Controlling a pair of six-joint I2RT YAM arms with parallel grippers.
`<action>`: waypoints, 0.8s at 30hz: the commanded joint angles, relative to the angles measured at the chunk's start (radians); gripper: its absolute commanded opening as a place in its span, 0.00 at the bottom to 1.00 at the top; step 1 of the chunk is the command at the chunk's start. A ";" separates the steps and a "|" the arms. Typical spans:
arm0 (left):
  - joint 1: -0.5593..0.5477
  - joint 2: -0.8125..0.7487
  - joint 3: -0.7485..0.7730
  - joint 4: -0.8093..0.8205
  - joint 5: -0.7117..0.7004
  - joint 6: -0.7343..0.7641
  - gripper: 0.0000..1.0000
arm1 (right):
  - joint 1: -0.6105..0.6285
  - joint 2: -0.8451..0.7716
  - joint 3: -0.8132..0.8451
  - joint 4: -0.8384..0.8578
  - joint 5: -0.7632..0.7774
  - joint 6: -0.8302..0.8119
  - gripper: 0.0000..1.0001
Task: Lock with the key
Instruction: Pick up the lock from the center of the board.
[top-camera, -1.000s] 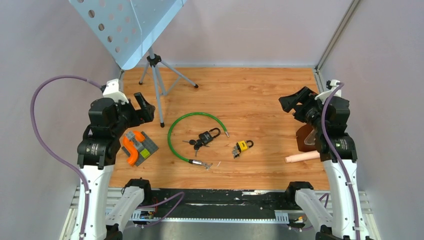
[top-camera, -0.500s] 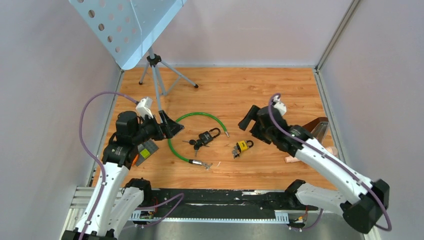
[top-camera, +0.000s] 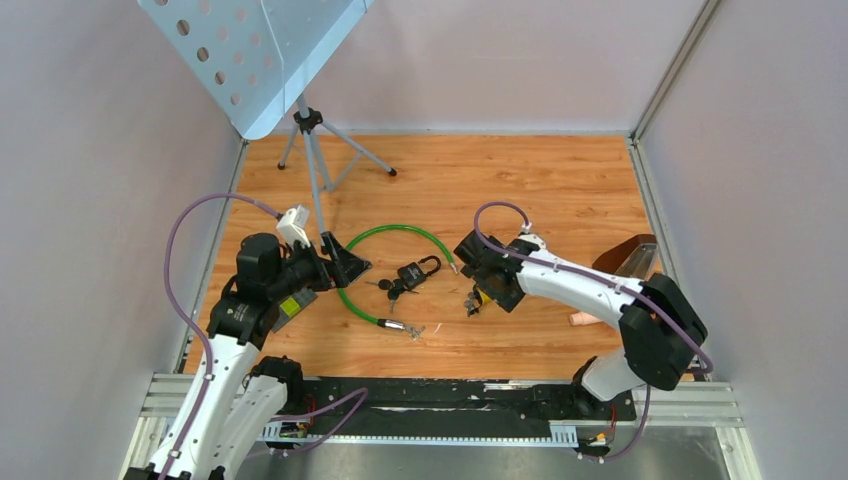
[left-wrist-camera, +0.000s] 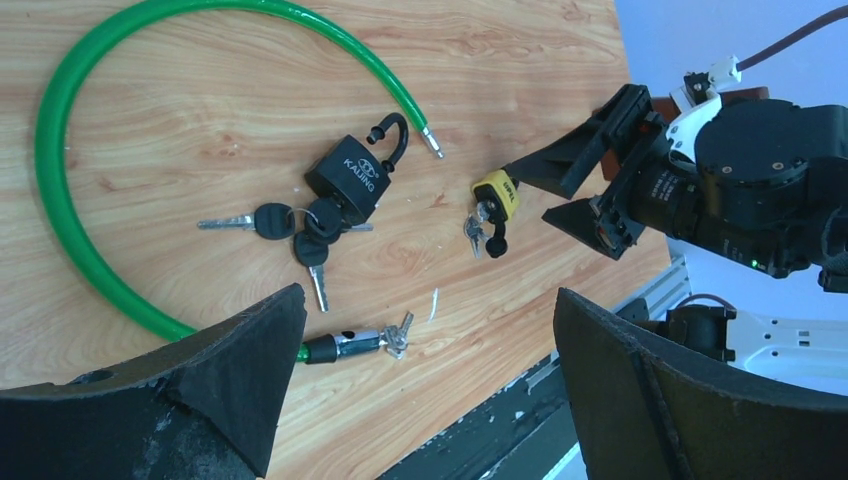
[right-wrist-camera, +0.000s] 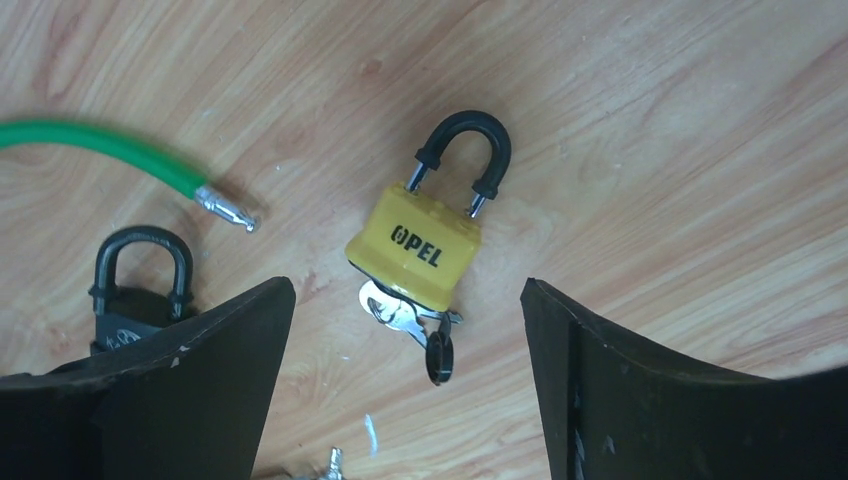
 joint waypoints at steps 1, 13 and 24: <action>-0.006 -0.002 0.028 -0.018 -0.016 0.030 1.00 | -0.012 0.067 0.057 -0.035 0.052 0.175 0.84; -0.005 -0.004 0.013 -0.048 -0.028 0.031 1.00 | -0.054 0.215 0.119 -0.051 0.010 0.271 0.64; -0.005 0.001 -0.012 -0.019 0.009 0.018 1.00 | -0.055 0.242 0.106 -0.018 -0.078 0.281 0.56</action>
